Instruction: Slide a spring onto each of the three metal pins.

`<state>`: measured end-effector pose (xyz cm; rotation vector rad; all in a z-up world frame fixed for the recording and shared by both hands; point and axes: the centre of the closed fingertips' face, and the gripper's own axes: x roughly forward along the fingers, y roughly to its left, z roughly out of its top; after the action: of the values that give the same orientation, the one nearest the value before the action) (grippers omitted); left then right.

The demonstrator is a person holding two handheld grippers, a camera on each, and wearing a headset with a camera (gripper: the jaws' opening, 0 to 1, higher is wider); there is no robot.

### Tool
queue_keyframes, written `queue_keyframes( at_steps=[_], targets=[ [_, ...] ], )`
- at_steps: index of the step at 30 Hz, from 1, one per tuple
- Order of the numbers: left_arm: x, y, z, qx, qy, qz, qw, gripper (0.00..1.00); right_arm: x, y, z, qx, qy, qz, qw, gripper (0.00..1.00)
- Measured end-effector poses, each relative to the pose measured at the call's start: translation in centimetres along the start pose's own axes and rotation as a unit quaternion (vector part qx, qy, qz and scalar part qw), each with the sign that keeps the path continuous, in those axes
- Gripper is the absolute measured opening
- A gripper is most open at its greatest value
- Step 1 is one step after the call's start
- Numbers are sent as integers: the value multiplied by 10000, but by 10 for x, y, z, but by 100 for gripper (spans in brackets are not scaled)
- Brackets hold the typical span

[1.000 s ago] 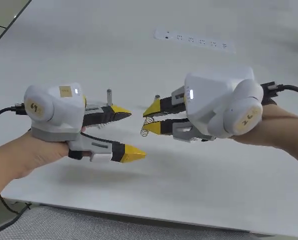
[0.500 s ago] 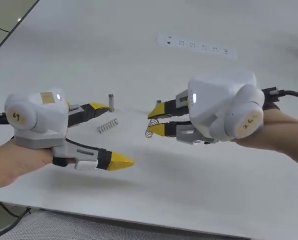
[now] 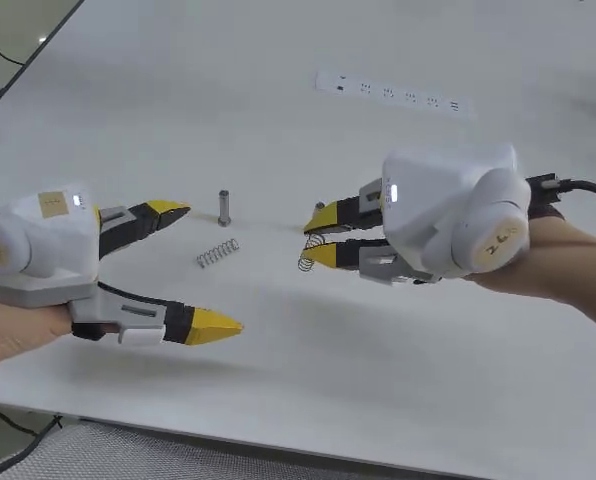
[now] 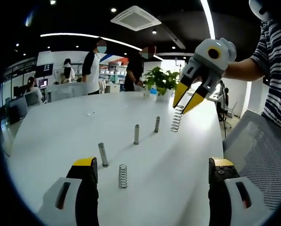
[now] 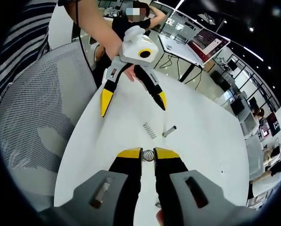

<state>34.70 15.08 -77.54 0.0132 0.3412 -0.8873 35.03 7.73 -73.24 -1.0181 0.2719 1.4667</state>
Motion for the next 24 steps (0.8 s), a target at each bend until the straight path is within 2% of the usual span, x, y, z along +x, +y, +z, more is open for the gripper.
queue_keyframes(
  at_steps=[11, 15, 24],
  targets=[
    [-10, 6, -3, -119, -36, 141, 9998, 97, -3, -12, -14, 96, 127, -88, 9998, 11],
    [-13, 8, -6, -143, -1, 196, 9997, 97, -3, -24, -23, 289, 147, -202, 9993, 11],
    [-15, 10, -7, -186, 2, 240, 9995, 97, -4, -48, -36, 349, 332, -369, 9982, 11]
  ],
)
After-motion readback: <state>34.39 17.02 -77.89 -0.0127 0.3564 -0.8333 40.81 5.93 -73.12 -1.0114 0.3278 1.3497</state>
